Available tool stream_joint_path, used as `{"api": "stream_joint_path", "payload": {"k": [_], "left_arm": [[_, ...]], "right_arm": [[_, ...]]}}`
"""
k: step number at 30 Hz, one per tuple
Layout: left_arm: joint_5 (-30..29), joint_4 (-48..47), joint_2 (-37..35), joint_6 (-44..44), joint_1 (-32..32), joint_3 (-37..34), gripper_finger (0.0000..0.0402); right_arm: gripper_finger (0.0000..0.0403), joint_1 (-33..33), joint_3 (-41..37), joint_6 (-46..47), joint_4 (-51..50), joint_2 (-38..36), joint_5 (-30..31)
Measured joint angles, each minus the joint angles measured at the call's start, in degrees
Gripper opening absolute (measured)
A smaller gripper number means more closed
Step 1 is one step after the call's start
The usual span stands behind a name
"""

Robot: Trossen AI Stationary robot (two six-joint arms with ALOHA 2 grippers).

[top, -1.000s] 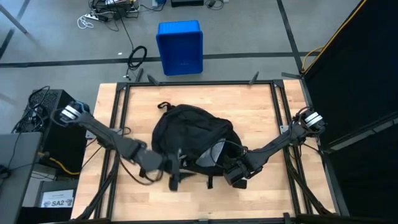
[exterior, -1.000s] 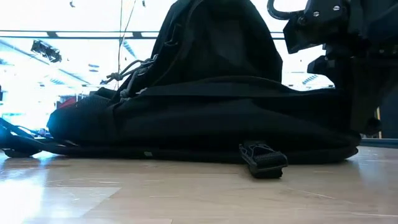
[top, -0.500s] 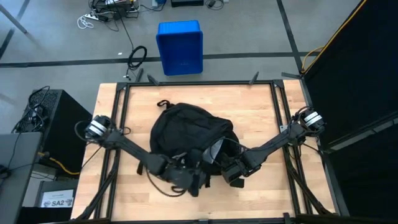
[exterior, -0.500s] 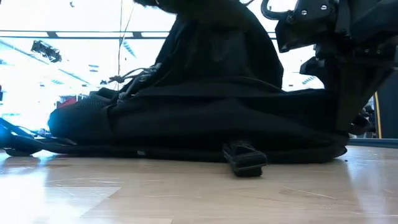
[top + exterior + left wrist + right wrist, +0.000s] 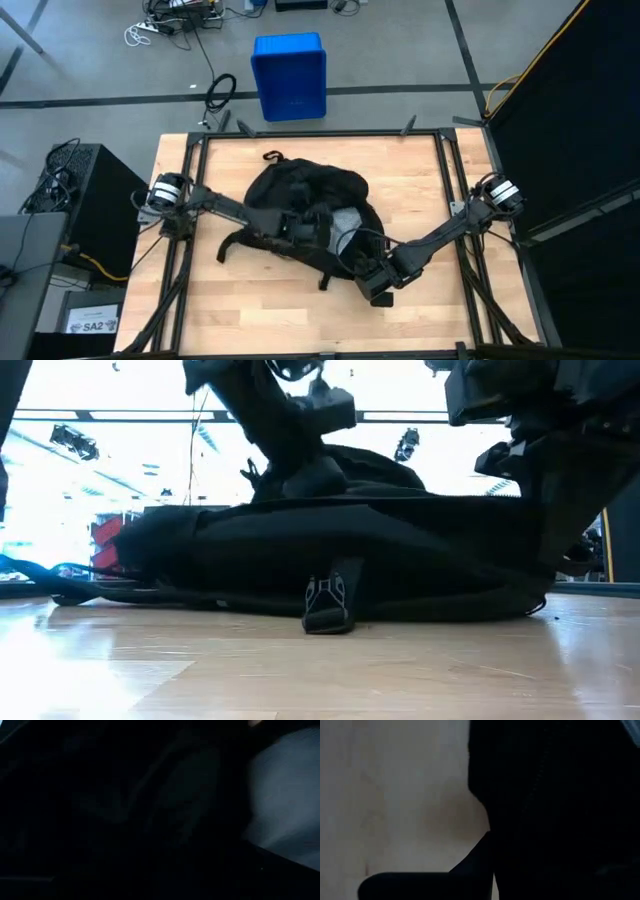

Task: Unpack backpack
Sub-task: Open the backpack

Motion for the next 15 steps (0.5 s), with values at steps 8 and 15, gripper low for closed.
{"api": "stream_joint_path", "payload": {"k": [8, 15], "left_arm": [[3.3, -11.1, -0.6, -8.0, 5.4, -0.5, 0.0232], [13.6, 4.8, -10.3, -8.7, 7.5, -15.2, 0.0163]], "right_arm": [[0.0000, 4.2, 0.0, 3.9, 0.0, 0.0, -0.9], [0.0000, 6.4, 0.0, 5.6, 0.3, 0.0, -0.2]]}}
